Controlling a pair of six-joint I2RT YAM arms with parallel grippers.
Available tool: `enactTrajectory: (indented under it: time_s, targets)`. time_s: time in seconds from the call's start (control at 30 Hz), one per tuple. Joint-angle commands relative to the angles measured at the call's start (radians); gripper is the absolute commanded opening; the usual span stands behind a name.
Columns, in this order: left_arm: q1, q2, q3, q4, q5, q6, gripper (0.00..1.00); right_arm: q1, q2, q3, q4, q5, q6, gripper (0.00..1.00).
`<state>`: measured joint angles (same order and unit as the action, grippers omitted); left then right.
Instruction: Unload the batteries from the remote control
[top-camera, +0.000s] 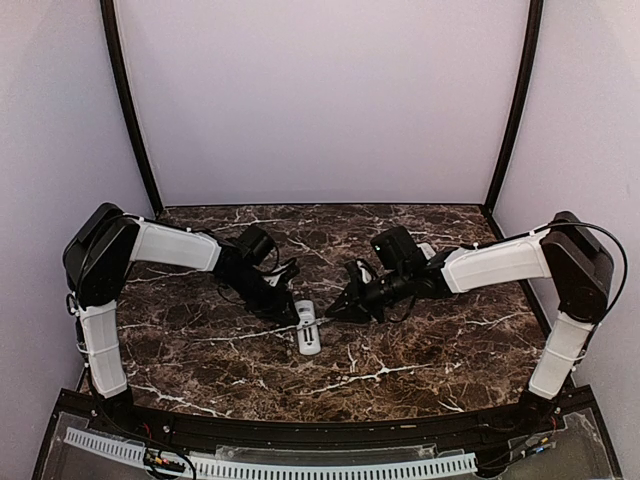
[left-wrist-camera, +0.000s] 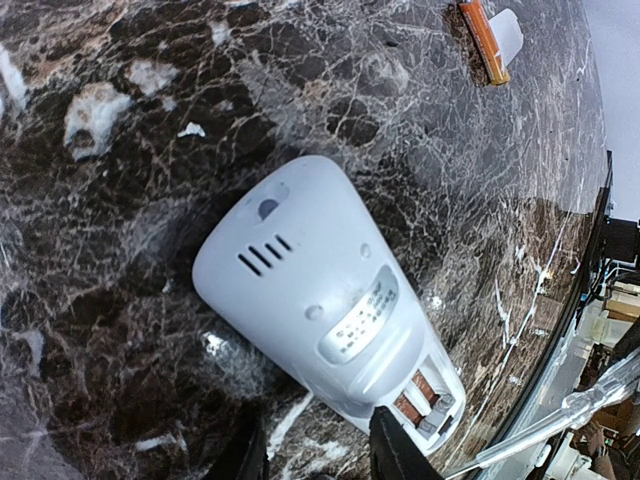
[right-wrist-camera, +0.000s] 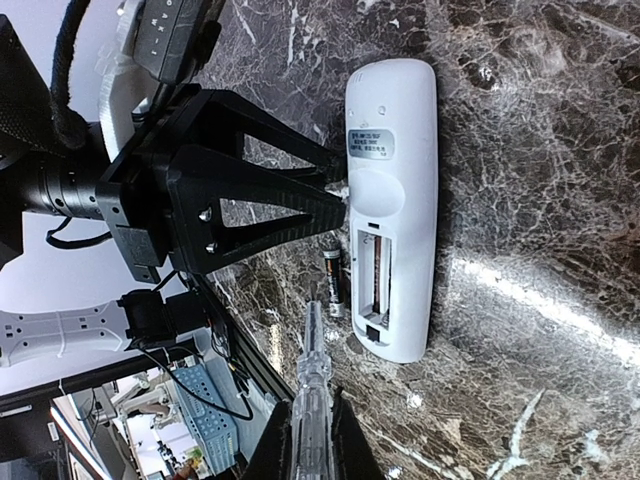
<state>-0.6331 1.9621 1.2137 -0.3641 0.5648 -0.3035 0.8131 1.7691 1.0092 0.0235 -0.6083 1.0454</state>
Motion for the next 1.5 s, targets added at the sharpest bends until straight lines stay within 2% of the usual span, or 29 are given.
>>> enactTrajectory:
  time_s: [0.0, 0.33, 0.6, 0.8, 1.0, 1.17, 1.27, 1.37, 1.47]
  targets:
    - [-0.007, 0.019, -0.011, -0.037, -0.010, 0.000, 0.35, 0.006, -0.011, -0.011, 0.038, -0.016, -0.003, 0.00]
    - [-0.007, -0.035, -0.022, -0.024, -0.069, 0.007, 0.41, -0.005, -0.101, -0.009, -0.020, 0.082, -0.072, 0.00]
    - [0.043, -0.217, -0.078, 0.059, -0.155, 0.015, 0.55, -0.069, -0.246, -0.096, -0.106, 0.246, -0.105, 0.00]
    - [0.202, -0.397, -0.088, 0.094, -0.188, 0.041, 0.63, -0.134, -0.275, -0.222, -0.068, 0.287, -0.086, 0.00]
    - [0.373, -0.552, -0.104, 0.112, -0.228, 0.042, 0.68, -0.153, -0.227, -0.284, -0.016, 0.287, -0.073, 0.00]
    - [0.401, -0.603, -0.113, 0.104, -0.262, 0.058, 0.69, -0.156, -0.190, -0.291, 0.010, 0.292, -0.069, 0.01]
    - [0.401, -0.594, -0.113, 0.103, -0.244, 0.049, 0.69, -0.155, -0.176, -0.293, 0.018, 0.293, -0.067, 0.06]
    - [0.401, -0.582, -0.108, 0.103, -0.226, 0.035, 0.70, -0.155, -0.169, -0.294, 0.013, 0.303, -0.065, 0.24]
    - [0.401, -0.576, -0.106, 0.101, -0.220, 0.030, 0.70, -0.155, -0.171, -0.296, 0.000, 0.319, -0.067, 0.35]
